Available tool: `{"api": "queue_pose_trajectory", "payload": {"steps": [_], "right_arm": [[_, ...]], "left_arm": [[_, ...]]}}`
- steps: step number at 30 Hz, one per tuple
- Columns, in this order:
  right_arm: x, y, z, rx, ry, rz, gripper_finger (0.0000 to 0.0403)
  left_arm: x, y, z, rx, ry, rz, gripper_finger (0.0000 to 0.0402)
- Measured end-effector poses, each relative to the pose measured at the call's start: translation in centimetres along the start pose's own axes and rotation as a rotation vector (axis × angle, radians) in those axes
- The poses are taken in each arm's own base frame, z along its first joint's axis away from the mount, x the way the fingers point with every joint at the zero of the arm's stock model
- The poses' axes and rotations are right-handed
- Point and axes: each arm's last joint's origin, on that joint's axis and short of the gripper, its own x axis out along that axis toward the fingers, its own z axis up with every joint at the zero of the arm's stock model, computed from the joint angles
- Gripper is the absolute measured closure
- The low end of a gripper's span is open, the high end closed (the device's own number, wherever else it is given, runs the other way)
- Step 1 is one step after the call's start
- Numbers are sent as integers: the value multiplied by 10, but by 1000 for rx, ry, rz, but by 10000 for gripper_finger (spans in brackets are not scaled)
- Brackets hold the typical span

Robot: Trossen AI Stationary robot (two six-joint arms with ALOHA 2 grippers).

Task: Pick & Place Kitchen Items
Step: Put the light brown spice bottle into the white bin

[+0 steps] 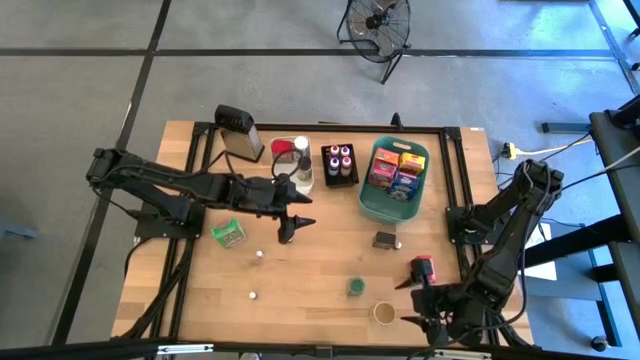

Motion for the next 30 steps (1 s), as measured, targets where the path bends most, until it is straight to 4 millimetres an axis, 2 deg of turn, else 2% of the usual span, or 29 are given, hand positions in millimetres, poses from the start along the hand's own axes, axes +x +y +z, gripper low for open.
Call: {"api": "queue_pose_trajectory", "payload": {"steps": [4,7,12,16,24,30], "right_arm": [[3,-1,0,5,-1,-15,19],[3,0,1,1,8,3,5],[-1,8,-4,34,-29,21,3],[-9,20,-14,7,-106,31,3],[1,29,-36,59,-164,129,3],[-7,39,-49,22,-141,198,3]], "left_arm": [[0,-2,-1,3,0,-3,109],[0,-1,0,3,-5,10,109],[0,0,0,3,-18,41,109],[-1,-1,0,40,-19,45,109],[-2,-8,-3,71,-26,56,109],[-3,-11,-4,80,-41,89,109]]}}
